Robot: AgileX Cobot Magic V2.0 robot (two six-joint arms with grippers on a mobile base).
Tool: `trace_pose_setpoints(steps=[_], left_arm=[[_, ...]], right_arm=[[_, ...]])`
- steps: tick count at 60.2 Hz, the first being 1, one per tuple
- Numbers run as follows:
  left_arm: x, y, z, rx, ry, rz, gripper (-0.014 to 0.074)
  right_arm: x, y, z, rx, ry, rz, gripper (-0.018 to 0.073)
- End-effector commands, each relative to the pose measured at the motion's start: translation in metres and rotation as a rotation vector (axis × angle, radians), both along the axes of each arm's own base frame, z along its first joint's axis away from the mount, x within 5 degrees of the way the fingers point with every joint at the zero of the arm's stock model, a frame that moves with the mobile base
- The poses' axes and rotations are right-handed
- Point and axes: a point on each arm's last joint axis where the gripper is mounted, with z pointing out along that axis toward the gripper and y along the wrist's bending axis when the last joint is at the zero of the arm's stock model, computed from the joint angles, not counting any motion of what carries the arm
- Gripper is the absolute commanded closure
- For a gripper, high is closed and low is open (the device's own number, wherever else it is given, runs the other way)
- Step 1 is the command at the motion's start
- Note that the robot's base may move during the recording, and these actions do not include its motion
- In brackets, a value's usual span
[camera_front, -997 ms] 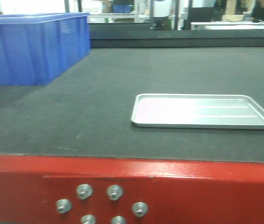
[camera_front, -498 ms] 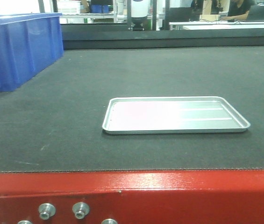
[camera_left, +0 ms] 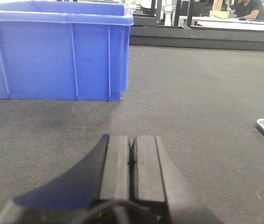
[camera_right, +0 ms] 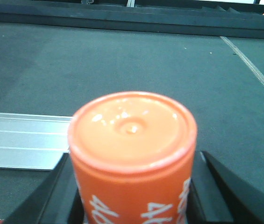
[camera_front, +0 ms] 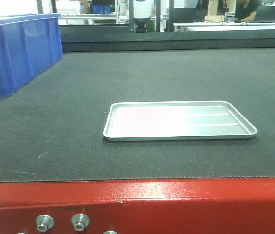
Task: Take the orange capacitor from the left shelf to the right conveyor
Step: 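Drive the base up to the red conveyor table with the silver tray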
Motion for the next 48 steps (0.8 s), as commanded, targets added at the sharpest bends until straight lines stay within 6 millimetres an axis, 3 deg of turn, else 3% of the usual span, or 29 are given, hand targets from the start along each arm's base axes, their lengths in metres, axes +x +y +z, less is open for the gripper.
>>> trace_pose_setpoints(steps=[1,33,48], left_arm=[[-0.002,0.001,0.01,-0.014,-0.105,0.007,0.0723],[-0.002,0.001,0.01,-0.014,-0.105,0.007,0.0723],[-0.002,0.001,0.01,-0.014,-0.105,0.007,0.0723]], right_arm=[[0.0,0.0,0.017,-0.02,-0.106,0.0,0.0504],[0.003,0.001,0.021,-0.019,-0.146,0.006,0.0504],[0.048,0.009,0.044,0.123,-0.219,0.068,0.0504]])
